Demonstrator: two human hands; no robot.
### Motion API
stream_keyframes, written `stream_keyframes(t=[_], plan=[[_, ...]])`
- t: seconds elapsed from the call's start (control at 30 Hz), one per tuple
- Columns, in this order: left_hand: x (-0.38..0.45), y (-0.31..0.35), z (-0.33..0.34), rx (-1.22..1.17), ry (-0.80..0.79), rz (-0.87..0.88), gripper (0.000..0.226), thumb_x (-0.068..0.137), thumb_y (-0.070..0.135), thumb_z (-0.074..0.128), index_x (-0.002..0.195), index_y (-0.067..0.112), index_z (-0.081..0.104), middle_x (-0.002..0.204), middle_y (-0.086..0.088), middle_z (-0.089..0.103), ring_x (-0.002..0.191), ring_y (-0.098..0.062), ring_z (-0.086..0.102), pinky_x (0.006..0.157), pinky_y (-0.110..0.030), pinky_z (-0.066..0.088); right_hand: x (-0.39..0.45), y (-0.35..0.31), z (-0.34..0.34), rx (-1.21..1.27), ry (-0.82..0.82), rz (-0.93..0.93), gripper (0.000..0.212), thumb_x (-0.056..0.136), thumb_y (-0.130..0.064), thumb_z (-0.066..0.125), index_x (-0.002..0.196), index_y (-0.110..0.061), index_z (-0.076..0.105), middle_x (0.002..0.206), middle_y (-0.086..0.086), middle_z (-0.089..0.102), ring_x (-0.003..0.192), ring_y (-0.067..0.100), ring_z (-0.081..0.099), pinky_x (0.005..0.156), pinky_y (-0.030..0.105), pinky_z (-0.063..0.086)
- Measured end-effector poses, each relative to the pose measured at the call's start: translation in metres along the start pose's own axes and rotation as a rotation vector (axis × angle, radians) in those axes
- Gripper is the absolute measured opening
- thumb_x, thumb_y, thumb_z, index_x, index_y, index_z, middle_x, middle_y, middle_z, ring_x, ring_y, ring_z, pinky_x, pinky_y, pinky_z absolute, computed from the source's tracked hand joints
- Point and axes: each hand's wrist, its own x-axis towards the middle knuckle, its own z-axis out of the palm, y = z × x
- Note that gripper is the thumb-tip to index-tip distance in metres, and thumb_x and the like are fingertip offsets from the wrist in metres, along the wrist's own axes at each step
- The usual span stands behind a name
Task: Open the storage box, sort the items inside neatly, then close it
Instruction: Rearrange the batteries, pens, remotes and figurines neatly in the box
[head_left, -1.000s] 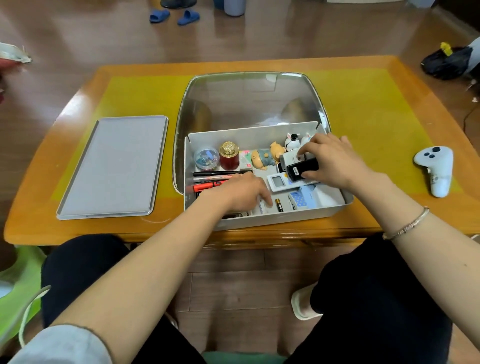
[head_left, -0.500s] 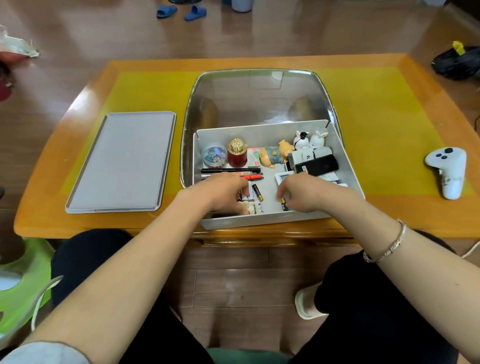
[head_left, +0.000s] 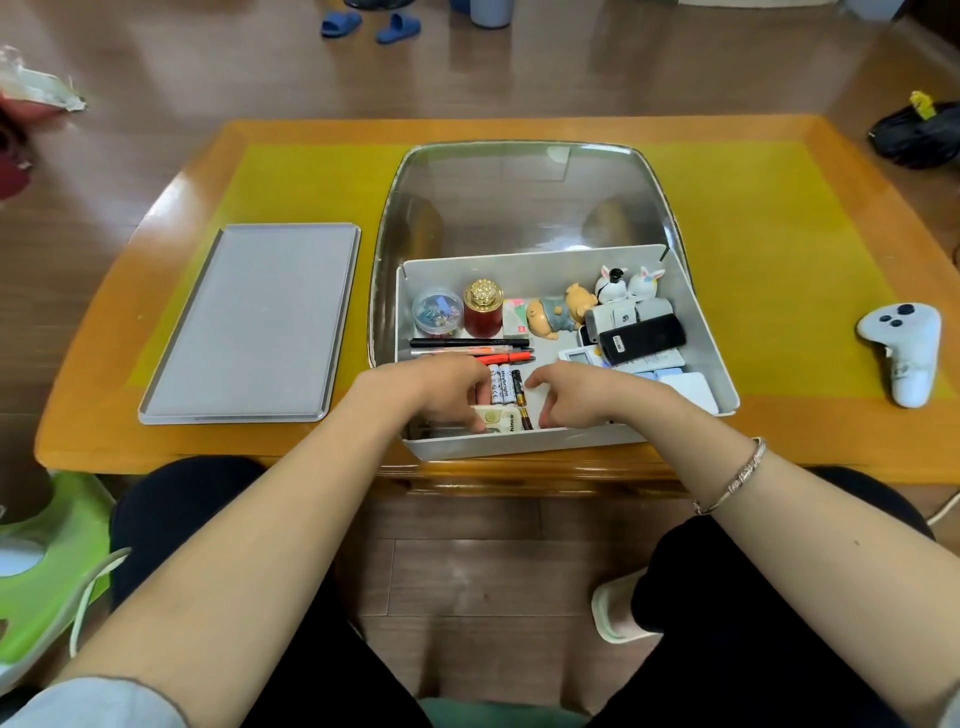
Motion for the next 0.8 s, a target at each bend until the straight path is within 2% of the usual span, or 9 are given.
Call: stream_keyframes(t=[0.07, 0.33, 0.43, 0.53, 0.6, 0.63, 0.7, 0.73, 0.8], plan=[[-0.001, -0.002, -0.001, -0.021, -0.001, 0.009, 0.020, 0.083, 0.031, 0.072, 0.087, 0.029, 0.053, 0.093, 0.006, 0.059, 0.087, -0.014, 0.056, 0.072, -0.028, 0.048, 0.000, -0.002, 0.000, 0.035, 0.003, -0.021, 0.059, 0.088, -0.007, 0.056, 0.143, -0.014, 0.037, 0.127, 0.006, 0.058, 0.110, 0.023, 0.057, 0.094, 0.035, 0.049], [-0.002, -0.001, 0.001, 0.015, 0.018, 0.034, 0.018, 0.085, 0.031, 0.069, 0.098, 0.024, 0.058, 0.095, 0.005, 0.060, 0.088, -0.013, 0.056, 0.074, -0.027, 0.049, 0.004, 0.000, 0.002, 0.126, 0.045, -0.028, 0.051, 0.089, -0.004, 0.059, 0.138, -0.008, 0.045, 0.126, 0.008, 0.060, 0.111, 0.023, 0.058, 0.094, 0.034, 0.048], [-0.001, 0.001, -0.001, -0.008, 0.013, 0.031, 0.019, 0.083, 0.029, 0.068, 0.099, 0.023, 0.059, 0.095, 0.006, 0.060, 0.088, -0.014, 0.057, 0.075, -0.029, 0.050, 0.005, 0.000, 0.004, 0.119, 0.043, -0.071, 0.042, 0.093, -0.010, 0.055, 0.135, -0.007, 0.049, 0.120, 0.006, 0.063, 0.102, 0.017, 0.060, 0.093, 0.031, 0.047], [-0.001, 0.006, -0.002, -0.092, 0.064, 0.034, 0.020, 0.083, 0.030, 0.066, 0.101, 0.025, 0.058, 0.093, 0.008, 0.058, 0.084, -0.011, 0.055, 0.066, -0.024, 0.044, 0.002, 0.004, 0.000, 0.117, 0.052, -0.072, 0.044, 0.090, -0.006, 0.058, 0.133, -0.008, 0.050, 0.115, 0.004, 0.064, 0.094, 0.014, 0.064, 0.083, 0.027, 0.051], [0.002, 0.012, -0.002, -0.131, 0.155, 0.048, 0.019, 0.086, 0.027, 0.063, 0.104, 0.023, 0.058, 0.092, 0.007, 0.060, 0.083, -0.012, 0.057, 0.066, -0.023, 0.044, -0.004, 0.012, -0.007, 0.202, 0.140, -0.094, 0.040, 0.088, -0.001, 0.059, 0.126, -0.011, 0.055, 0.098, 0.000, 0.066, 0.073, 0.005, 0.066, 0.069, 0.024, 0.055], [0.005, 0.017, -0.002, -0.146, 0.220, 0.060, 0.019, 0.088, 0.026, 0.061, 0.106, 0.021, 0.059, 0.093, 0.005, 0.061, 0.085, -0.014, 0.058, 0.068, -0.024, 0.046, -0.008, 0.018, -0.014, 0.190, 0.249, -0.130, 0.036, 0.087, -0.002, 0.059, 0.121, -0.012, 0.059, 0.091, -0.003, 0.065, 0.065, 0.001, 0.062, 0.067, 0.024, 0.055], [0.014, 0.028, -0.003, -0.179, 0.339, 0.061, 0.022, 0.091, 0.028, 0.060, 0.110, 0.018, 0.059, 0.096, 0.002, 0.064, 0.089, -0.015, 0.060, 0.074, -0.028, 0.050, -0.016, 0.038, -0.031, 0.023, 0.478, -0.186, 0.034, 0.083, -0.006, 0.063, 0.116, -0.014, 0.064, 0.094, -0.003, 0.065, 0.075, 0.006, 0.058, 0.079, 0.027, 0.048], [0.018, 0.035, -0.003, -0.206, 0.369, 0.049, 0.026, 0.092, 0.031, 0.059, 0.114, 0.017, 0.058, 0.100, 0.000, 0.065, 0.091, -0.016, 0.060, 0.078, -0.030, 0.051, -0.019, 0.050, -0.039, -0.066, 0.545, -0.179, 0.037, 0.081, -0.006, 0.063, 0.117, -0.015, 0.063, 0.103, 0.002, 0.065, 0.089, 0.015, 0.059, 0.085, 0.030, 0.046], [0.030, 0.049, -0.003, -0.256, 0.355, 0.017, 0.035, 0.095, 0.034, 0.056, 0.124, 0.014, 0.053, 0.112, -0.006, 0.064, 0.101, -0.021, 0.059, 0.086, -0.034, 0.049, -0.020, 0.072, -0.051, -0.262, 0.587, -0.094, 0.048, 0.079, -0.008, 0.063, 0.125, -0.017, 0.057, 0.120, 0.010, 0.058, 0.114, 0.029, 0.050, 0.093, 0.037, 0.042]])
